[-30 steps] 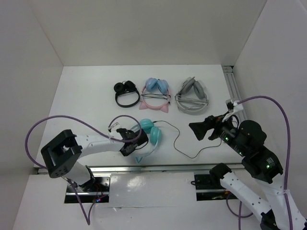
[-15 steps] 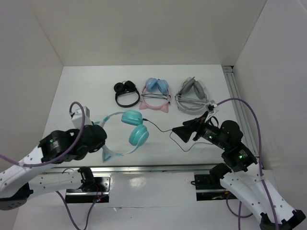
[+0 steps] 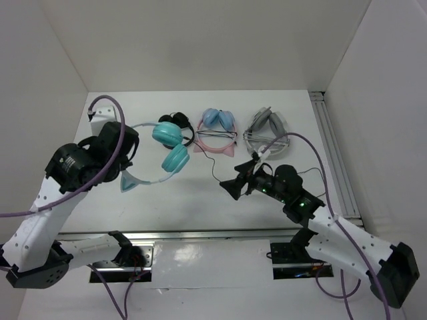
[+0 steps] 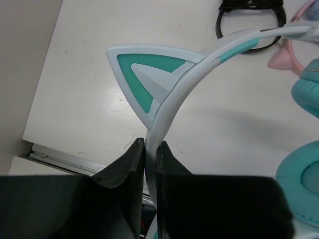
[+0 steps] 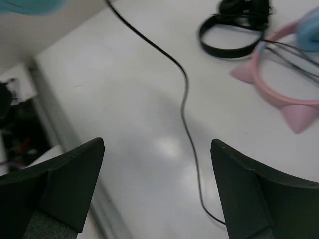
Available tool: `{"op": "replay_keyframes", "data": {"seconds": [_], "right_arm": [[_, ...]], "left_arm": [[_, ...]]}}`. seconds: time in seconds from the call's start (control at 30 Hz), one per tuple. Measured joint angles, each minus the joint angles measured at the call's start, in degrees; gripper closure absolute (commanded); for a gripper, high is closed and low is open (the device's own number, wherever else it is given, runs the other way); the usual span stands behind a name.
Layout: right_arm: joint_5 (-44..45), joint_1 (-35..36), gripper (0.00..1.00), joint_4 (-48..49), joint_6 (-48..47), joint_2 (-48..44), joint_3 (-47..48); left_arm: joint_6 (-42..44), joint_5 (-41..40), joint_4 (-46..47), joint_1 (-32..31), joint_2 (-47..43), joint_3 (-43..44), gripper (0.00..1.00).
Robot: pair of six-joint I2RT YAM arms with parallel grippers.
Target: Wrap the headphones
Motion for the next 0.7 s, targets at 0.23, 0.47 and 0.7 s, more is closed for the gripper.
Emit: {"op": "replay_keyframes", "data": {"seconds": [0.23,0.47,0.7], "right_arm": [[23.43,13.94,0.05,9.31,-8.92,13.77,0.28],[33.18,14.82,0.35,17.59,-11.34,30.32,2.56],[32.52,13.81,0.69,23.82,-10.32,32.11,1.03]], "left_arm": [[4.92,2.95,0.42,1.68,0.0,8.76,1.0],[5.88,4.2,-0.22,2.12,-1.75,7.93,1.0],[6.71,3.98,-0.33,2.45,-3.78,7.69,1.0]]}}
